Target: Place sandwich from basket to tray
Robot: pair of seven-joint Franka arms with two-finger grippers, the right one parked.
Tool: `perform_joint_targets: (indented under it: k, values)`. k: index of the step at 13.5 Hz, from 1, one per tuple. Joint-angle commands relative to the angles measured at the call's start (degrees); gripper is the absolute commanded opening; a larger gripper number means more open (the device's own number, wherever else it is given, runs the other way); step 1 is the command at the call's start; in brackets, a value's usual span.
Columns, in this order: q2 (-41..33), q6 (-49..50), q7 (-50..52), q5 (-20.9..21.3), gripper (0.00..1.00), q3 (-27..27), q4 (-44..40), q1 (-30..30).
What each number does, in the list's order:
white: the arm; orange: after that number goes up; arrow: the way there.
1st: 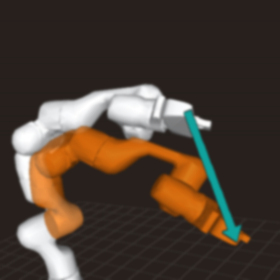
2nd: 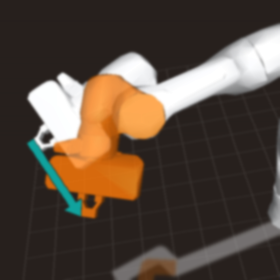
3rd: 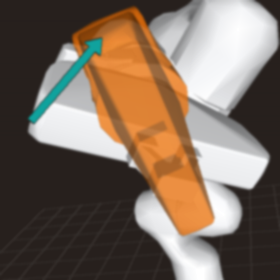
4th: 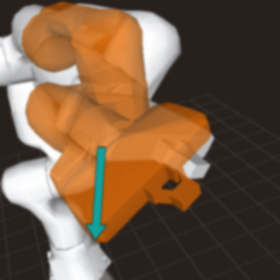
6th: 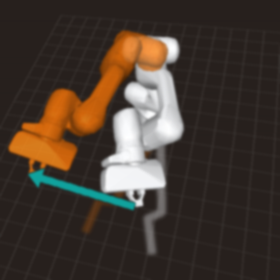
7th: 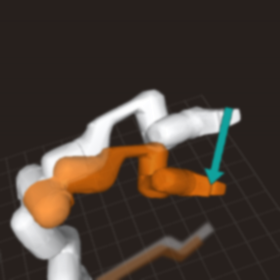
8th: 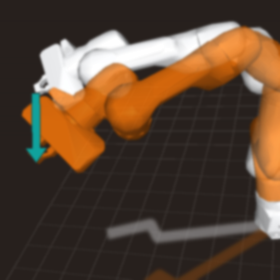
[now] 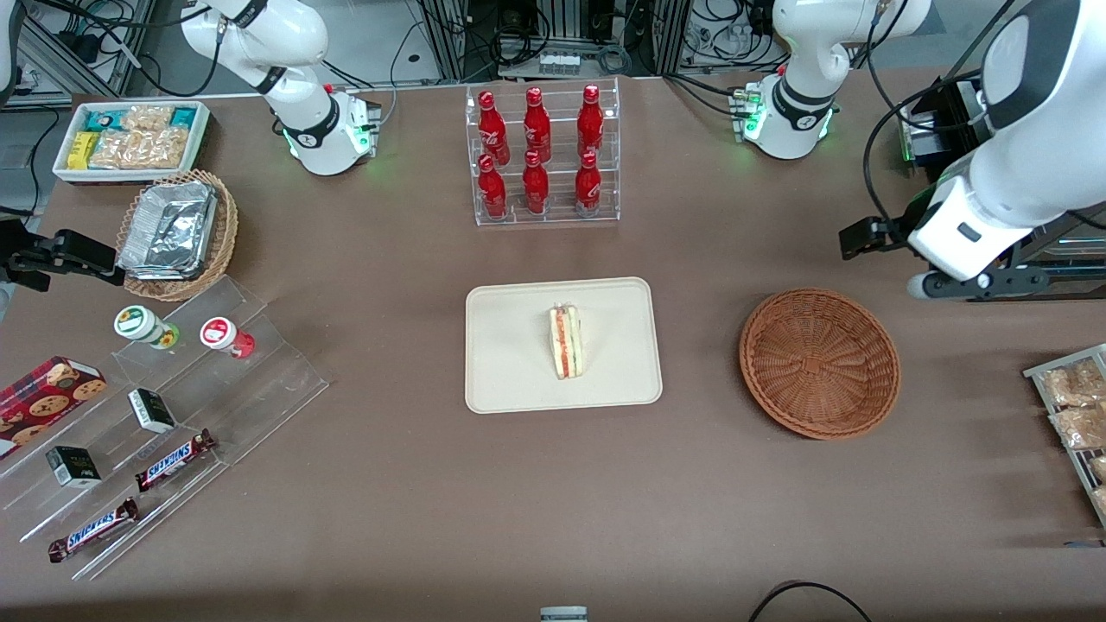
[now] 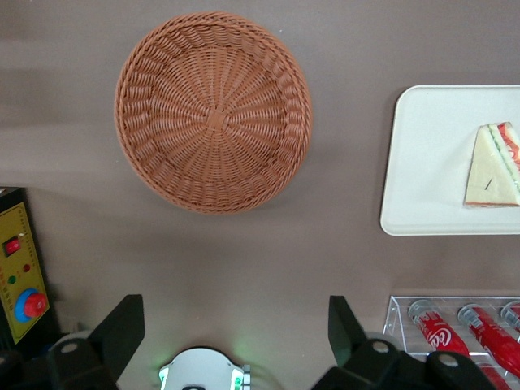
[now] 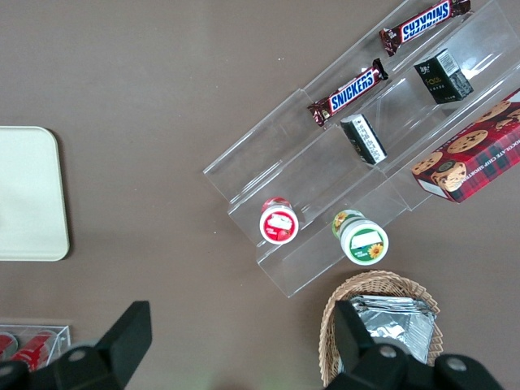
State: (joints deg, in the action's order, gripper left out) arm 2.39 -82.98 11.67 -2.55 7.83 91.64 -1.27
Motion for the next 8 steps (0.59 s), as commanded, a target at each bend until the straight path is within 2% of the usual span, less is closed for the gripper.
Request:
perform_joint_targets:
  k: [1, 4, 8]
  values:
    - [-3.7, 1.9, -1.5, 0.0, 1.00, 0.3, 1.4, 1.3]
    - [-4.9, 3.6, -7.1, 1.4, 1.00, -0.2, 1.3, 2.0]
    - [-5.4, 6.2, -7.3, 1.3, 1.00, -0.5, 0.6, 2.0]
